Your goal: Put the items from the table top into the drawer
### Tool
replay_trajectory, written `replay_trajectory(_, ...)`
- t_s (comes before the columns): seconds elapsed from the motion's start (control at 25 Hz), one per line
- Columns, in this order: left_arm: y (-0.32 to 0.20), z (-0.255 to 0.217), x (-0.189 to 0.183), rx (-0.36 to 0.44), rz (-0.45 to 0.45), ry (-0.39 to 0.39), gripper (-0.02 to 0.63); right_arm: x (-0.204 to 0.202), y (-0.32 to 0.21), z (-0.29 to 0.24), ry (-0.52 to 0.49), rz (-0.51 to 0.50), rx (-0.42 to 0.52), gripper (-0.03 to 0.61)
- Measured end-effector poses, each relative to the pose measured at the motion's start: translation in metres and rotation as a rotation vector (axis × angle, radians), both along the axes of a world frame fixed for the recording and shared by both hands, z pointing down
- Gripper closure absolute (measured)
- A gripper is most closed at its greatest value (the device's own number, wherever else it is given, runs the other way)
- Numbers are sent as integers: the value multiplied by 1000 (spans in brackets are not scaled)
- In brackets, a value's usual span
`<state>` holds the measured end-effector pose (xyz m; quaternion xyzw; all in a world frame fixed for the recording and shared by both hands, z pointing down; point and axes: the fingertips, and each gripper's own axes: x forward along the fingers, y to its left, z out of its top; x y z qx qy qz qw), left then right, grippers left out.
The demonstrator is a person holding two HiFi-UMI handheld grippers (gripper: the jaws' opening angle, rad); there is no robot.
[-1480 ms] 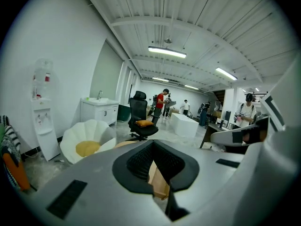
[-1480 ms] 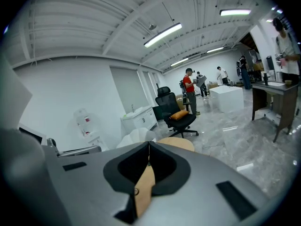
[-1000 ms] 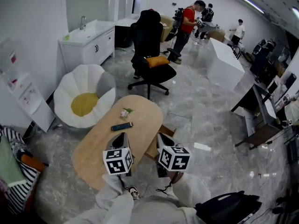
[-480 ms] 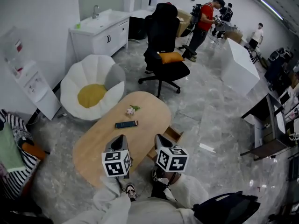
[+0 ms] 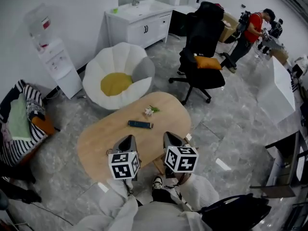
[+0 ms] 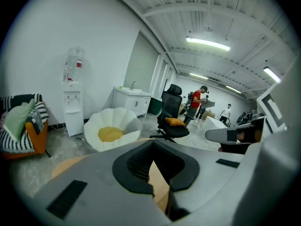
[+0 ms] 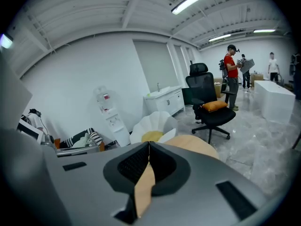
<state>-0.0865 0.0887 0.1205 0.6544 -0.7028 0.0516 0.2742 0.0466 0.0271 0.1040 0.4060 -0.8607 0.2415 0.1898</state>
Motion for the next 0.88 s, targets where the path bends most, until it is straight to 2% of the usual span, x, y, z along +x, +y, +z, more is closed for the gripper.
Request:
replay_trajectory(0.2,8,25,-11,-63,-81,19,620,-25,-10,23,17,-90,-51,517)
replay_trajectory(0.36,13,31,-28,-74,-119,12,620,-49,-1,29,13,-142,-61,517)
replay_trajectory(0.48,13,32,-36,-75,-121,1,620,-58,0,35,19,-151,-73,517)
replay_trajectory(0.88,27,54,-71,-121,-194,35,620,-88,1,59,42,-175,-126,517)
